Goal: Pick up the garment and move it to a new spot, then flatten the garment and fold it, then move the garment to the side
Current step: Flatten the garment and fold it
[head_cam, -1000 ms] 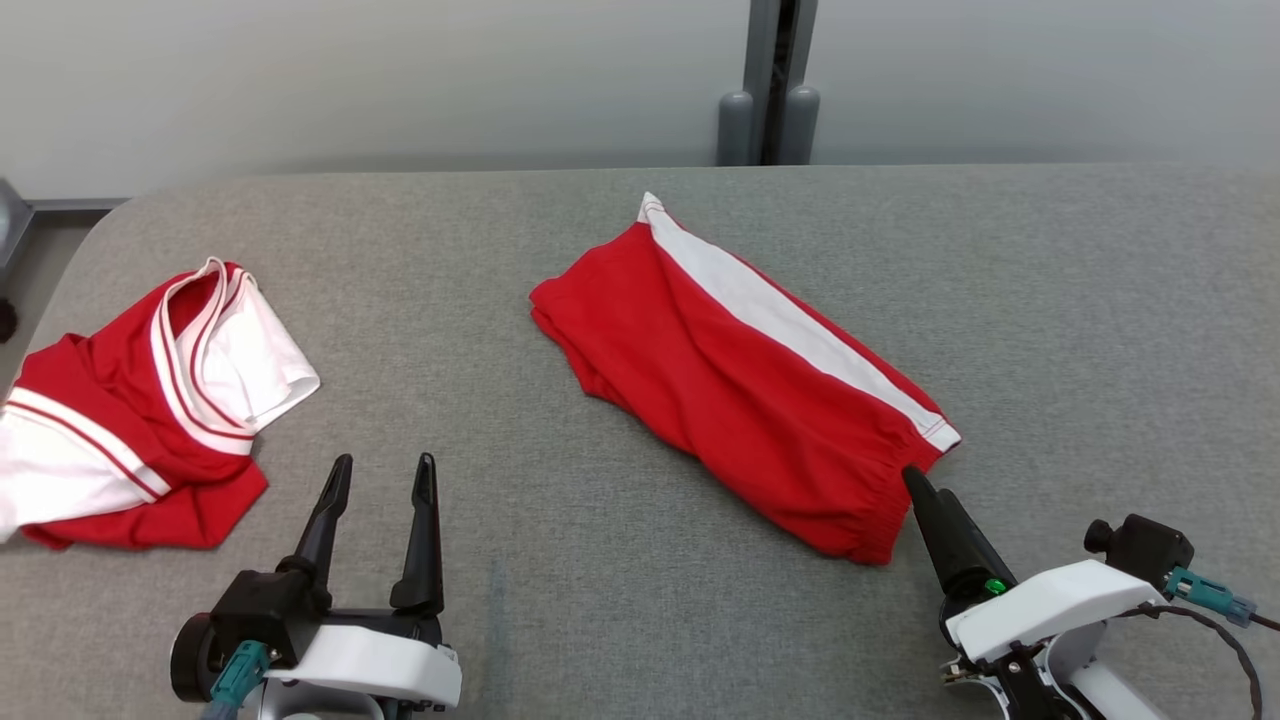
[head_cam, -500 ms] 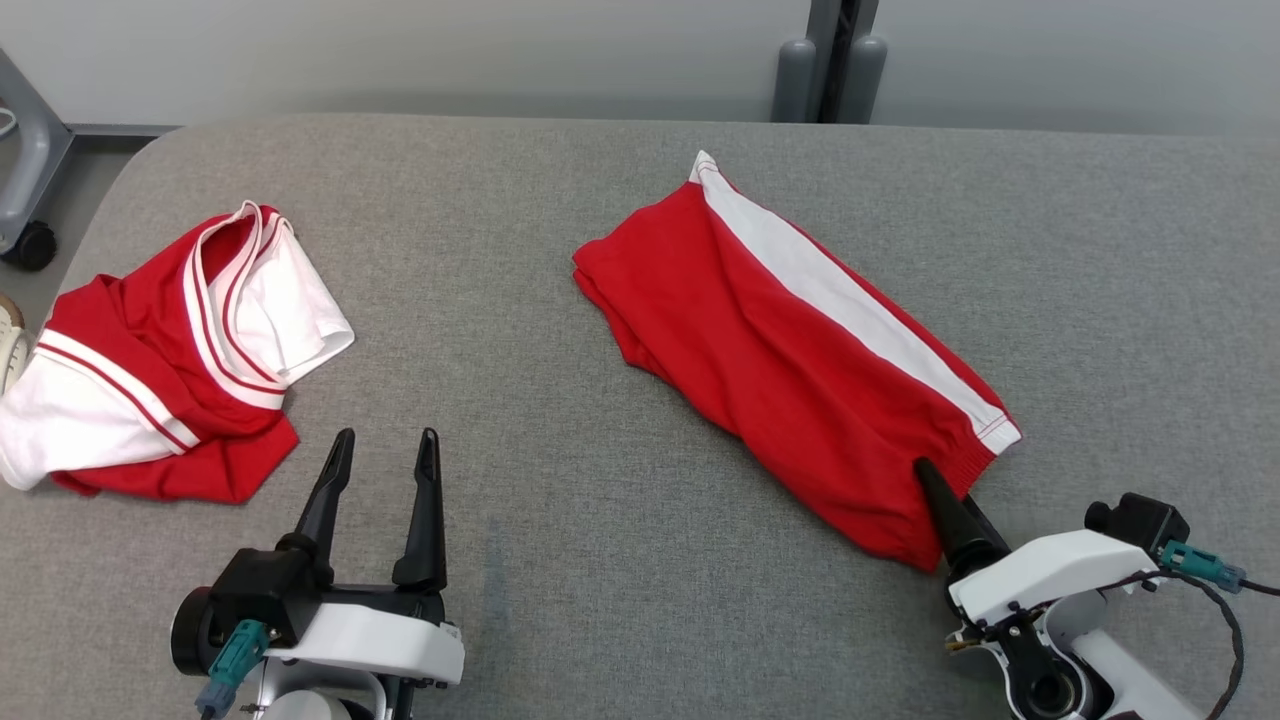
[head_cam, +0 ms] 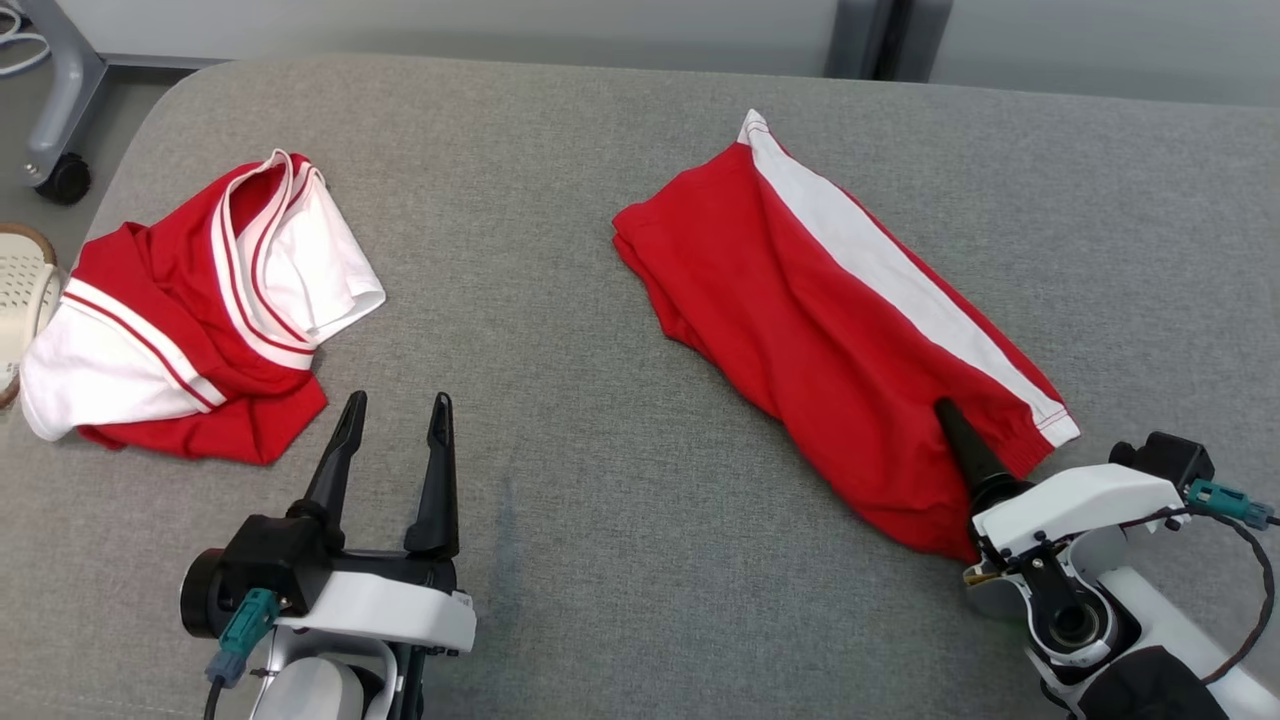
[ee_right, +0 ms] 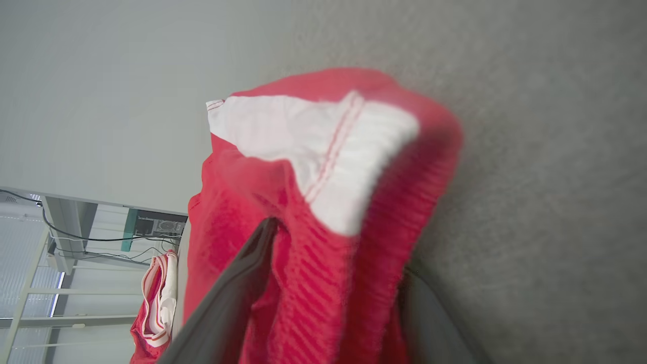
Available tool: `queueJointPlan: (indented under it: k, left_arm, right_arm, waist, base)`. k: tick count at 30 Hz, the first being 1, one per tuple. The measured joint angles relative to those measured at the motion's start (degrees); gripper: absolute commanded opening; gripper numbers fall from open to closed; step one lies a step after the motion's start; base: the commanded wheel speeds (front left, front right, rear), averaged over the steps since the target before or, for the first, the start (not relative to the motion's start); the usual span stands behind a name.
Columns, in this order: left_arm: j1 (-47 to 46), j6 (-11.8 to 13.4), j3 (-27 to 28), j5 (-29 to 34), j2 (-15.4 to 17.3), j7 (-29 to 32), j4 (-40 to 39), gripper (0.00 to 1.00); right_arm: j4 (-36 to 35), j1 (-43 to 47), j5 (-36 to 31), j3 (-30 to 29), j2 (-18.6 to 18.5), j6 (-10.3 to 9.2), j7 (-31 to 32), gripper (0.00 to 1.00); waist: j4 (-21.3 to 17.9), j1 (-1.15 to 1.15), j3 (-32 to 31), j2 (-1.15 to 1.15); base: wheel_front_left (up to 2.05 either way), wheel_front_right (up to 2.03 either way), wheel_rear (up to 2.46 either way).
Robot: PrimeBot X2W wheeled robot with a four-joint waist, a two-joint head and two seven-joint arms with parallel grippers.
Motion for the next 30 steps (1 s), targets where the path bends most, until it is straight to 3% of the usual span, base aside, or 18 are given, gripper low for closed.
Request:
queueJointPlan:
  k: [6,7,11,21,30]
  left_arm:
    - [-0.10,0.03,-0.13,-0.07,0.00,0.00,0.23,1.00]
    - [-0.10,0.07,-0.19,-0.08,0.00,0.00,0.23,1.00]
    - [-0.10,0.07,-0.32,-0.15,0.00,0.01,0.32,1.00]
    - [-0.10,0.48,-0.81,-0.58,0.00,0.01,0.68,1.00]
    - [-0.27,0.55,-1.42,-1.22,-0.01,0.00,1.49,1.00]
  right_arm:
    - [-0.26,-0.81,1.21,-0.30,0.03,-0.09,0.98,1.00]
    - [-0.35,-0.88,1.59,-0.44,0.11,-0.09,1.07,0.90]
    - [-0.80,-0.94,2.10,-0.86,0.40,-0.09,1.67,0.00]
    - [-1.05,-2.02,1.89,-0.57,0.07,0.02,3.94,0.00]
    - [-0.23,-3.94,0.85,1.38,-4.13,0.37,9.10,0.00]
  waist:
    - [1.49,0.00,0.53,0.00]
    - [1.65,0.00,0.57,0.00]
    - [2.06,0.00,0.61,0.00]
    - [1.94,0.00,0.58,0.00]
    - [1.95,0.00,-0.06,0.00]
  base:
    - [0.00,0.00,0.00]
    - [0.00,0.00,0.00]
    - [0.00,0.00,0.00]
    - [0.00,0.00,0.00]
    - [0.00,0.00,0.00]
